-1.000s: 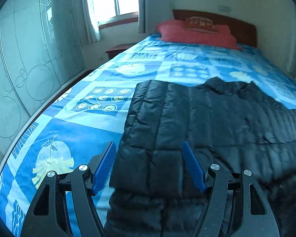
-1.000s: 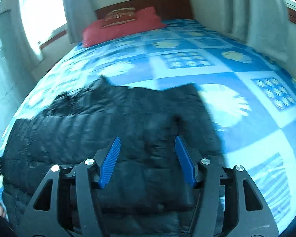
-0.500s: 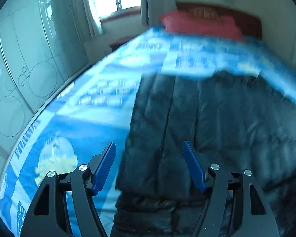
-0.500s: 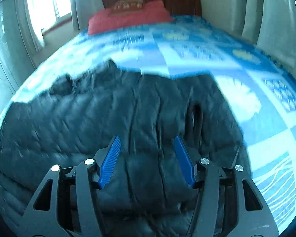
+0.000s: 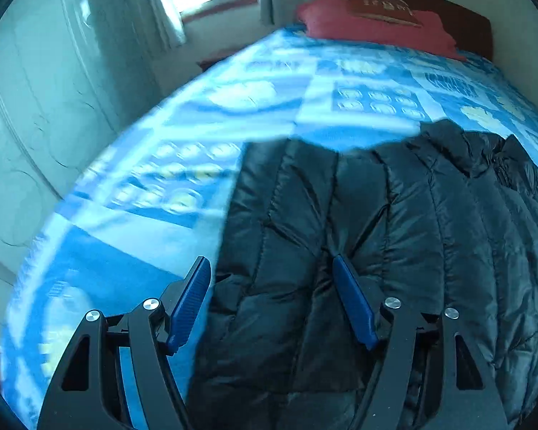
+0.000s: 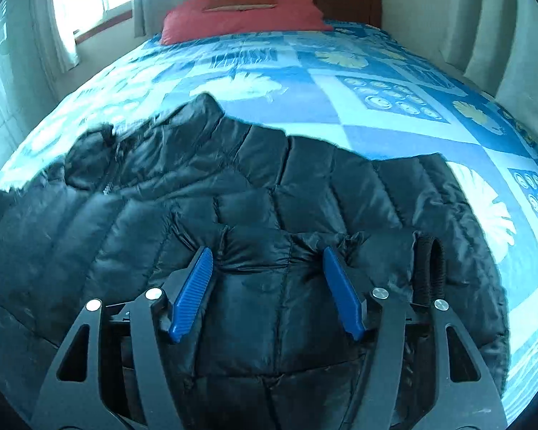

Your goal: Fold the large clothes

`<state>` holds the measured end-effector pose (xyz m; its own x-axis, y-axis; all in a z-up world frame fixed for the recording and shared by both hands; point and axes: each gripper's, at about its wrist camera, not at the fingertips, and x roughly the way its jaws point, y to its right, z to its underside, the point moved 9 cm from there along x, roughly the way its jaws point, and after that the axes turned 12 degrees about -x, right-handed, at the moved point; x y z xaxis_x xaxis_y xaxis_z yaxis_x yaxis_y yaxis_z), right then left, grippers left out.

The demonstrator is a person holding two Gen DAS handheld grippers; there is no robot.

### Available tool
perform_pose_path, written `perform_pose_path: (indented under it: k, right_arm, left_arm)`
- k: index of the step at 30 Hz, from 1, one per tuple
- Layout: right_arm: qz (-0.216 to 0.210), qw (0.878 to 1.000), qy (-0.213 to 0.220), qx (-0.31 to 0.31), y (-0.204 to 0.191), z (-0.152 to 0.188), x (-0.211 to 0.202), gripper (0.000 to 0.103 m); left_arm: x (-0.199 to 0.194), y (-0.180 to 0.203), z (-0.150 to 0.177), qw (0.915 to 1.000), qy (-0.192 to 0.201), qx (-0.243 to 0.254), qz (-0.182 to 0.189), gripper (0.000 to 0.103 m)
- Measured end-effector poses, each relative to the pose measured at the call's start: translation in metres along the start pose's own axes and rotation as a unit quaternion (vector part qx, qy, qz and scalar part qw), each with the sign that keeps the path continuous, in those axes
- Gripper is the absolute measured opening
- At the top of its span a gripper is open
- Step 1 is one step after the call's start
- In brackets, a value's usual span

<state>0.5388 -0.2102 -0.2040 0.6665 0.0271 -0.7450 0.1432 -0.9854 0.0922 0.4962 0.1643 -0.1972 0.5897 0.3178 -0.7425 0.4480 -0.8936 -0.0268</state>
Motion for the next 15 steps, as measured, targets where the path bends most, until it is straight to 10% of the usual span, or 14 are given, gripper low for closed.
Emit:
perform_pose_path:
  k: [7,15]
  right_arm:
    - [-0.064,0.997,0.048,-0.023,-0.06,-0.02,-0.026,0.062]
    - [-0.043,0.997,0.035,-0.053,-0.082,0.0,0.005,0.064]
  left_arm:
    - [-0.059,0.059,-0.01,0.993,0.063,0.0,0.1,0.069]
    - [-0.017,0.098,0.028,0.9954,0.033,0.044,0.079,0.07]
